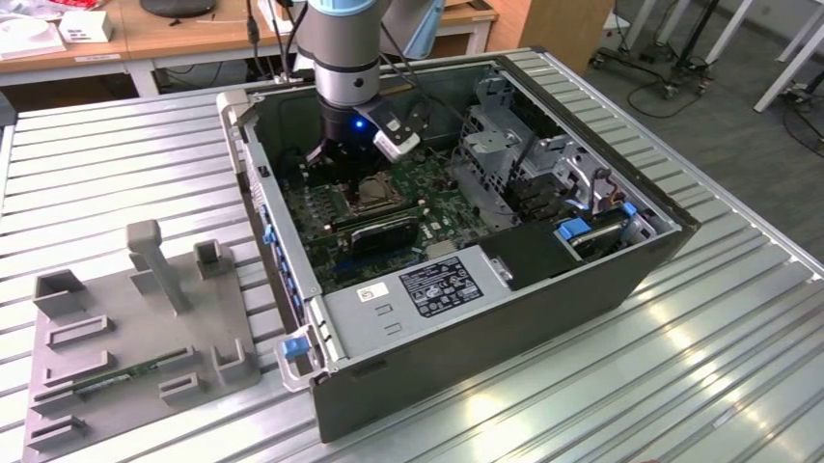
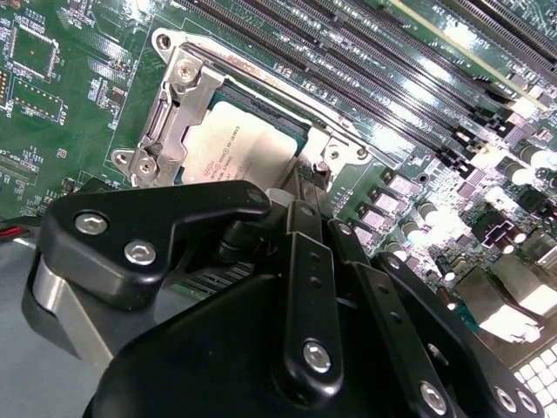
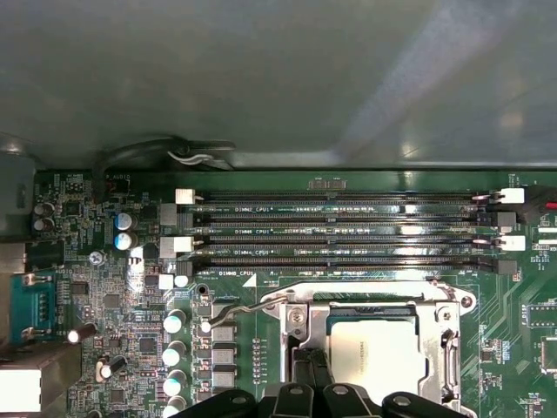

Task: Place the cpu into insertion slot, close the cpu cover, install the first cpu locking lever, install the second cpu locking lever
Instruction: 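Close the cpu cover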

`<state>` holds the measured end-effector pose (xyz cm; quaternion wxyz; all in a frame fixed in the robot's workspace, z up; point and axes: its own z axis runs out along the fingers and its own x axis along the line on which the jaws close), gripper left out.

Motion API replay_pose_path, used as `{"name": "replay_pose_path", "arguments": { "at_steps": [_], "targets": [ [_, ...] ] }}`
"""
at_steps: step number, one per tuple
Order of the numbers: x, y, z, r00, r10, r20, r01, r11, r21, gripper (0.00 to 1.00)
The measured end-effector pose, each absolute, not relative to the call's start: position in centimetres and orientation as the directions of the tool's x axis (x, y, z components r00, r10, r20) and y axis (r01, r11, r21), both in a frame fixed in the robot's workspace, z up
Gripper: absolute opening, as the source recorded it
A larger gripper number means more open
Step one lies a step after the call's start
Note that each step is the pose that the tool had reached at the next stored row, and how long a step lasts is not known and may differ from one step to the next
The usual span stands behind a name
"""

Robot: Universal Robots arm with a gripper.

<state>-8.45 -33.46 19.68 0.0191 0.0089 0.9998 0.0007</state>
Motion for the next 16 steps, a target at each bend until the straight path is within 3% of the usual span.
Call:
{"name": "replay_pose_path", "arguments": {
  "at_steps": [16],
  "targets": [
    [-8.5,-33.5,20.7,-0.999,0.018,-0.038,0.018,1.0,0.002,0.11]
  ]
}}
